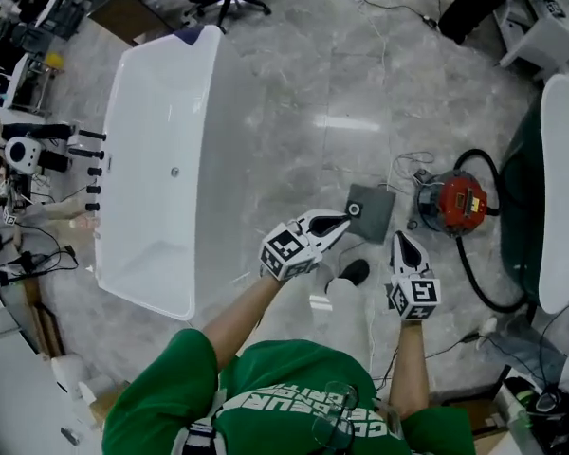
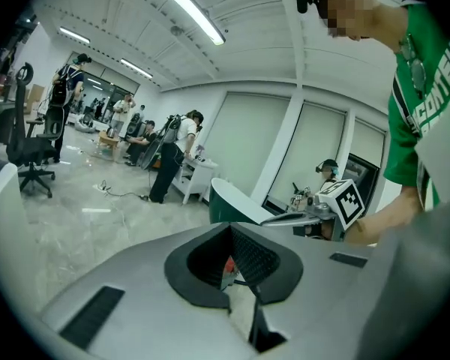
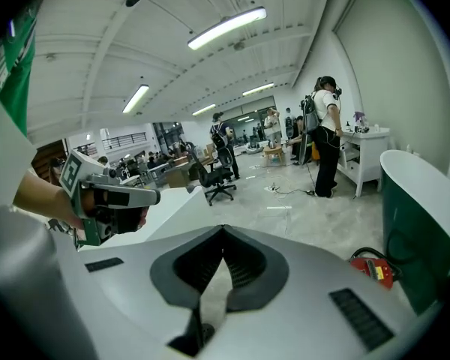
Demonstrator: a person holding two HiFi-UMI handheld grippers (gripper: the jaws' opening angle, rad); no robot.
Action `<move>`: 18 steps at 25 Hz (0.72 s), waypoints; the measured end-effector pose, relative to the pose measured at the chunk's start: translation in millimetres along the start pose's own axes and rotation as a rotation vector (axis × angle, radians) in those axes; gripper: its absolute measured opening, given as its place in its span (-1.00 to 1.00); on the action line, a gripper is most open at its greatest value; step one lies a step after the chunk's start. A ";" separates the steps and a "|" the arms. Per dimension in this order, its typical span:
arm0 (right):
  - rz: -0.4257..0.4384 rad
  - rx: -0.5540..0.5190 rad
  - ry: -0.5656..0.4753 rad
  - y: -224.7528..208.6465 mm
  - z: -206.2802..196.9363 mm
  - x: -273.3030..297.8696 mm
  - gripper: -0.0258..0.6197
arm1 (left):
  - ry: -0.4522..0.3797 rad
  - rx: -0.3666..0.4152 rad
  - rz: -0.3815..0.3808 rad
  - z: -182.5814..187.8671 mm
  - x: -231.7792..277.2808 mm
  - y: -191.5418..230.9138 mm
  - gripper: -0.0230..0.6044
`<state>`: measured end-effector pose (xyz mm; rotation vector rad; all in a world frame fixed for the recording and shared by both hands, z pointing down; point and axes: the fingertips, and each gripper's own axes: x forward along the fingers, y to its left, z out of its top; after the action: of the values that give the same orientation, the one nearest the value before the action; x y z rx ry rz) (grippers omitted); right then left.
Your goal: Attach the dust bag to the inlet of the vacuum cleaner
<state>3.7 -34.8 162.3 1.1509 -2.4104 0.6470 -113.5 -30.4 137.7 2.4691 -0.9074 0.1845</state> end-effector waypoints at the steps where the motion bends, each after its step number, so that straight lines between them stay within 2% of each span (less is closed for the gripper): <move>1: -0.001 0.006 -0.004 1.9 -6.3 10.9 -0.90 | 0.009 0.002 -0.004 -7.4 -2.3 9.1 -0.92; 8: -0.065 0.061 -0.018 -25.6 -88.5 68.5 -0.90 | 0.043 0.027 -0.053 -72.7 18.5 60.9 -0.92; 13: -0.119 0.071 -0.019 -52.3 -163.1 103.6 -0.90 | 0.069 0.036 -0.102 -139.6 39.7 94.6 -0.92; 18: -0.127 0.076 -0.026 -79.7 -237.5 142.5 -0.90 | 0.086 0.044 -0.135 -211.1 67.6 136.0 -0.92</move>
<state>18.4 -34.5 450.1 1.3387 -2.3290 0.6921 -139.1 -52.8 395.6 2.5314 -0.7046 0.2645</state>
